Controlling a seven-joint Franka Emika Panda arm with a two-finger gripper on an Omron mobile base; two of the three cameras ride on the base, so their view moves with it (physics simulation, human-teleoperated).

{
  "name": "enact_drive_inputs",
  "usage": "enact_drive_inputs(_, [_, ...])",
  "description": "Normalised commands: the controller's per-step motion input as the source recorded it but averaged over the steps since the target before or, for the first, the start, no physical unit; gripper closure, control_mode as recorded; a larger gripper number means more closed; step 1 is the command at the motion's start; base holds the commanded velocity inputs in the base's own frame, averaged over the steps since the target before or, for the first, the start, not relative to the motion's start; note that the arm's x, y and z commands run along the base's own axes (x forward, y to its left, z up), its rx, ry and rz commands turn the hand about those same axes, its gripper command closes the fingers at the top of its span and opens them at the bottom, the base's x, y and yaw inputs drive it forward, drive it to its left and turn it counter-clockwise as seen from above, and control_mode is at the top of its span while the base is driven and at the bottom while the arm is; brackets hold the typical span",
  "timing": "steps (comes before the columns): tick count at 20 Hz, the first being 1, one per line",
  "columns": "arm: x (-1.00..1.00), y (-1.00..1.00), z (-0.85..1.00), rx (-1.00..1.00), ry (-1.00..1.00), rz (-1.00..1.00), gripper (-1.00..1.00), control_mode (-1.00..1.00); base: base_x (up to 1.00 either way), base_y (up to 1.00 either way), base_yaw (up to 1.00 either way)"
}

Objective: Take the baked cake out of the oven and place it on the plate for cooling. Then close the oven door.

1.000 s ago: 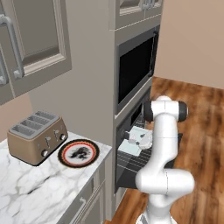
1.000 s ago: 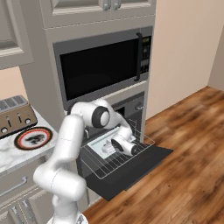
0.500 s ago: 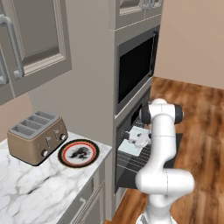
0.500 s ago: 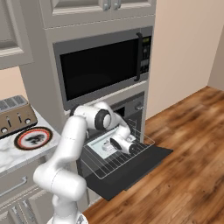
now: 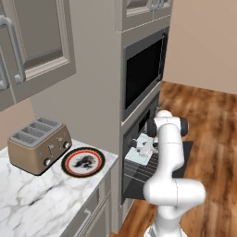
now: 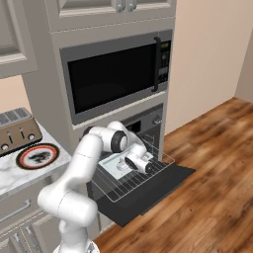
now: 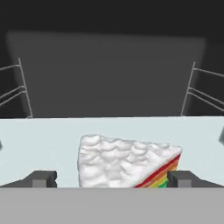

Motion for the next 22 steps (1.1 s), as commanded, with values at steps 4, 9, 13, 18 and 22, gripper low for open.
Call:
enact_drive_inputs(4, [0.36,0.0,-0.21,0.0,0.0,0.0,-1.0,-1.0,0.0,0.0,0.0])
enact_drive_inputs(9, [0.16,0.0,-0.15,0.0,0.0,0.0,1.0,-1.0,0.0,0.0,0.0])
enact_drive_inputs(13, [0.01,0.0,-0.02,0.0,0.0,0.0,1.0,-1.0,0.0,0.0,0.0])
enact_drive_inputs(18, [-0.06,-0.13,0.02,0.0,-0.03,0.0,1.0,-1.0,0.0,0.0,0.0])
enact_drive_inputs(22, [-0.32,-0.32,0.13,0.0,-0.02,0.0,1.0,-1.0,0.0,0.0,0.0])
